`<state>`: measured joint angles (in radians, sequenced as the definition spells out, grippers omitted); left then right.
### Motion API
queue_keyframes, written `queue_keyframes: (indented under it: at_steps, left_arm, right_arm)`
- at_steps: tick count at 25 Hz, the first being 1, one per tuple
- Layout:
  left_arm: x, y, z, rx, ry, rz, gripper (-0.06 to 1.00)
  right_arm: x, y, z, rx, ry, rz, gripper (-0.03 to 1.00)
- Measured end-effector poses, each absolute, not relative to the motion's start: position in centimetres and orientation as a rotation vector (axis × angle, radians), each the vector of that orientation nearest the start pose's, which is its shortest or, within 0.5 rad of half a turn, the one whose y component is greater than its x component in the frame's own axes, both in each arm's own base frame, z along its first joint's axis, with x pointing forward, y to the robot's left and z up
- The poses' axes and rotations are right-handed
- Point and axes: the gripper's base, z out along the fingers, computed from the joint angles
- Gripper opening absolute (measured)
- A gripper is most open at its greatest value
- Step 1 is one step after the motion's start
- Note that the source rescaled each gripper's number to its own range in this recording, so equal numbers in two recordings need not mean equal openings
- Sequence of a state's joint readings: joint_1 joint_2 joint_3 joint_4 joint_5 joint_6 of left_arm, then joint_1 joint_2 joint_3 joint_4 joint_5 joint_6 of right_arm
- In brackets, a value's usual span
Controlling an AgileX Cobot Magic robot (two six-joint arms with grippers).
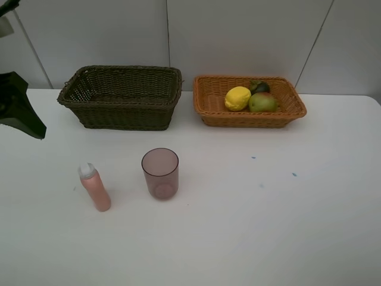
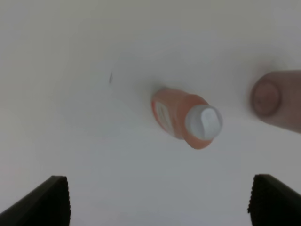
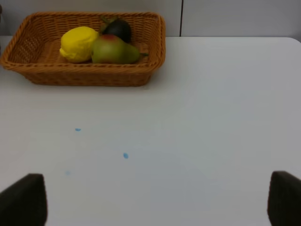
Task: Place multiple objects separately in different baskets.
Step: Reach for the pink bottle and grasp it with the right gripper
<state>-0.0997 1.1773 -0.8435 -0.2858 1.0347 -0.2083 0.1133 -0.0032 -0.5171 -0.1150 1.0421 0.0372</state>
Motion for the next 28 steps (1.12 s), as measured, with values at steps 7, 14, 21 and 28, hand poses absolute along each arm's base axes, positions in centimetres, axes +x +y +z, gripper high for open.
queue_keyframes:
  at_steps: [7,14,21,28]
  left_arm:
    - [21.6,-6.6,25.9,-0.223,2.847,-0.453,1.00]
    - [23.0,-9.0,23.2,-0.203,2.906,-0.445,1.00]
    - [23.6,-11.2,20.4,-0.202,3.004,-0.403,1.00]
    - [23.9,-11.9,19.3,-0.206,3.015,-0.389,1.00]
  right_arm:
    - [-0.6,-1.0,28.4,-0.071,1.999,-0.039,1.00]
    - [-0.6,-1.0,28.4,-0.071,1.999,-0.039,1.00]
    - [-0.6,-1.0,28.4,-0.071,1.999,-0.039,1.00]
    - [-0.6,-1.0,28.4,-0.071,1.999,-0.039,1.00]
